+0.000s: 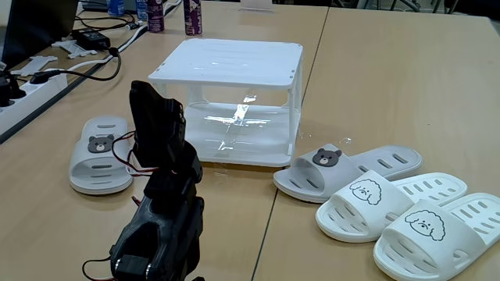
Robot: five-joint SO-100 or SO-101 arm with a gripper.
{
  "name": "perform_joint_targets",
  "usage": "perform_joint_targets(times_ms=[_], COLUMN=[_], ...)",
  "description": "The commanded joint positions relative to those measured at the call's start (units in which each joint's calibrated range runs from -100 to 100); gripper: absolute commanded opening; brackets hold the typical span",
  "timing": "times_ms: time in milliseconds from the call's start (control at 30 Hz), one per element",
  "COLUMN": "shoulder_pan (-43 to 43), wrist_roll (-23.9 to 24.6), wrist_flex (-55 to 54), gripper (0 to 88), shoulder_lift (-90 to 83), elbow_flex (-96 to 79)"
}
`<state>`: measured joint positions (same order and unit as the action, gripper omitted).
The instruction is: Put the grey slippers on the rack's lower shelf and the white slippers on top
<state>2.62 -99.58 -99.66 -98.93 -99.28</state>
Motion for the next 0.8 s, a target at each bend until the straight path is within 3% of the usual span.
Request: perform_joint_targets(times_ms=[0, 233, 767], shoulder_pan=[0.3, -0.3, 0.4], wrist_roll=[-0.4, -0.4, -0.4], wrist_flex=[-0.2, -0.2, 2.2], gripper=[1.2, 1.2, 1.1], shoulder_lift=[3.9, 16.8, 98.0], elbow_flex=[-0.6, -0.7, 0.2])
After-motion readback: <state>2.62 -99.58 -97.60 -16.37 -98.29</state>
